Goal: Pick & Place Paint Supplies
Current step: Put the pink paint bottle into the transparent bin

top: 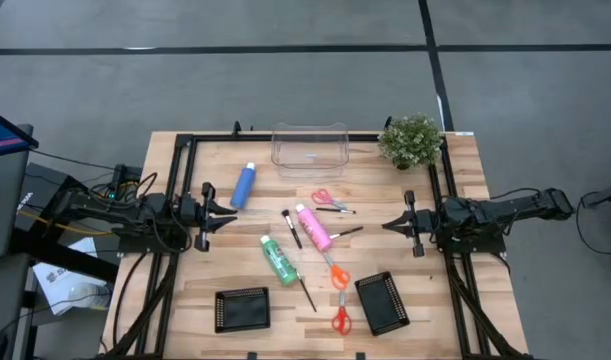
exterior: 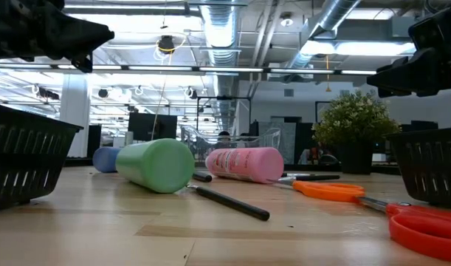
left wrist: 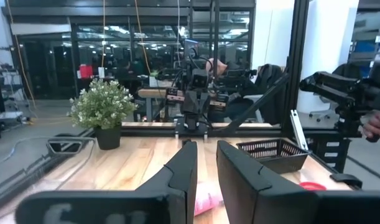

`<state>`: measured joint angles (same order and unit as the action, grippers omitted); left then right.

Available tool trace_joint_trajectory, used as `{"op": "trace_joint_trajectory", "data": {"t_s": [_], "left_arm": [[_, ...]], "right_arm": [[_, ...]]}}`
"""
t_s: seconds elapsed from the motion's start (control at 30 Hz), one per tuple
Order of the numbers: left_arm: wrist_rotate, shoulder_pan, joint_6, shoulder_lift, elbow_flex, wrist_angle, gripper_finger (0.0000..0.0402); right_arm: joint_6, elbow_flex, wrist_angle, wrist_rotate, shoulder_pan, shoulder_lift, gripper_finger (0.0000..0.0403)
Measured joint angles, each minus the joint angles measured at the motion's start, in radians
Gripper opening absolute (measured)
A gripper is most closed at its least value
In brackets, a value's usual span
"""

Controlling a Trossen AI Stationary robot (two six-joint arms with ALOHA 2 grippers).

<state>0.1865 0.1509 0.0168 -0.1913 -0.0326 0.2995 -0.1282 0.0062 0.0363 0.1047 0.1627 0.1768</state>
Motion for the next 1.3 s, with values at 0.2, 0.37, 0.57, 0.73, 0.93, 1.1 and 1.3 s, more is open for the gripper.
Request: {"op": "trace_joint_trajectory", "data": {"t_s": [0.2,0.37,0.57,0.73,0.93,1.1,1.3], "left_arm": [[0.0,0.0,-0.03,0.0,0.0,0.026,0.0053],[0.001,0.0,-0.056,0.0,0.0,0.037,0.0053],[0.005,0.0,-0.068,-0.002,0.0,0.046,0.0053],[0.005,0.0,-0.122,-0.045,0.0,0.045,0.006],[0.009,0.0,-0.13,-0.151,0.0,0.065,0.0116],[0.027,0.0,-0.128,-0.251,0.0,0.161,0.0191],[0.032,-0.001,-0.127,-0.355,0.0,0.262,0.0265]], "right_arm": [[0.047,0.0,0.033,0.001,-0.006,0.0,0.0],[0.072,0.0,0.032,0.029,-0.033,0.0,0.0],[0.119,0.0,0.068,0.035,-0.069,0.0,0.0],[0.167,0.0,0.062,0.027,-0.072,0.0,0.0],[0.255,0.0,0.035,0.027,-0.08,0.0,0.0039],[0.309,0.0,0.032,0.037,-0.081,0.004,0.0139],[0.34,0.0,0.067,0.105,-0.087,0.061,0.0268]]}}
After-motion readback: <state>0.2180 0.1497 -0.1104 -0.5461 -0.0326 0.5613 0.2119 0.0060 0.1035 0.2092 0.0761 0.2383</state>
